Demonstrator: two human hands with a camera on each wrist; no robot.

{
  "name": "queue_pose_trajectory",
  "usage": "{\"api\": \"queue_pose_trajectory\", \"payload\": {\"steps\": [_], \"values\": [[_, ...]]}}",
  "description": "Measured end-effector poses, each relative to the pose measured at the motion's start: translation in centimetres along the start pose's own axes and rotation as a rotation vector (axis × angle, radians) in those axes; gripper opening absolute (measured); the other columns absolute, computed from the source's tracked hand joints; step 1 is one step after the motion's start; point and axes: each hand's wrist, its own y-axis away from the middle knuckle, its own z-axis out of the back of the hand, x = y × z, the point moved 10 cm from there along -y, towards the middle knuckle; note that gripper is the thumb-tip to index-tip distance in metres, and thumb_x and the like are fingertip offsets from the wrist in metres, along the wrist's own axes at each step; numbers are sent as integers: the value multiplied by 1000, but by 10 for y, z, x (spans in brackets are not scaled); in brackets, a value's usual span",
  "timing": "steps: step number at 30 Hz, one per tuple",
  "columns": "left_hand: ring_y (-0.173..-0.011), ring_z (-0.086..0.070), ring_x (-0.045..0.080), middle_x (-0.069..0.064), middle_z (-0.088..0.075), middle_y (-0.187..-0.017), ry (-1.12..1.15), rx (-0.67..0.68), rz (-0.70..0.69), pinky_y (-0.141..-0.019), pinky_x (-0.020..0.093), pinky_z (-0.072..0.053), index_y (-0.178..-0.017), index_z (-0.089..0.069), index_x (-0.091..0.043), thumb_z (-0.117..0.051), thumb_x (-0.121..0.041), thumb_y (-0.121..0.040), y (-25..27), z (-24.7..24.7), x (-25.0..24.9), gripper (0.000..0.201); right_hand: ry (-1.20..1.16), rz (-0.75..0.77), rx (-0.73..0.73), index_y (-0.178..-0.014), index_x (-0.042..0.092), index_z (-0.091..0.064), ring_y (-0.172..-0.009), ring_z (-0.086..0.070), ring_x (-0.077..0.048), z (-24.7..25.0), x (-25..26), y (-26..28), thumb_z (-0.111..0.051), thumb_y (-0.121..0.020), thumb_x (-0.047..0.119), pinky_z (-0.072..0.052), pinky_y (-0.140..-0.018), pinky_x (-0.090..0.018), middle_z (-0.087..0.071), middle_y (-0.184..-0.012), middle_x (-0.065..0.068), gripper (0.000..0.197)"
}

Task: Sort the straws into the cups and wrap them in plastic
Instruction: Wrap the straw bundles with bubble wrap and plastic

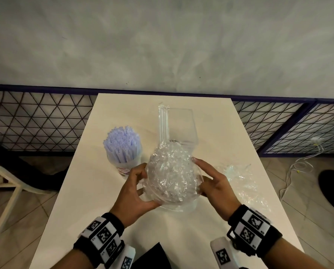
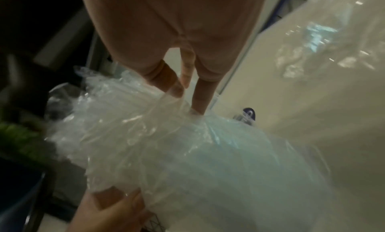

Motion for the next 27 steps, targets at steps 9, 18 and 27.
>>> {"api": "queue_pose_trajectory", "payload": {"steps": [9,18,27], "values": [[-125,-49,-1,-25,-46,-138,-21,135,29,-87,20,-55,-138,-33,-55,-98,-21,-53,-4,-9,-9,112,603,191,120,-137,43,-38,-99,-50,-1,-9,26,-17,-42,-71,2,-38,-89,-7,-52,-114,3,78],[-125,-52,7,-12,-49,-133,-59,161,-39,-90,17,-51,-140,-44,-35,-96,-19,-55,-5,-11,-5,101,438,-33,344,-133,56,-35,-137,-38,-1,-16,0,-24,-50,-68,-14,-33,-114,-24,-45,-146,14,97],[-119,-53,4,-22,-49,-124,-198,213,-23,-99,23,-45,-123,-39,-62,-90,-45,-53,-17,-16,22,88,577,-160,294,-123,47,-45,-107,-54,-24,-10,-41,-26,-65,-69,5,-46,-94,-33,-55,-112,-2,72]]}}
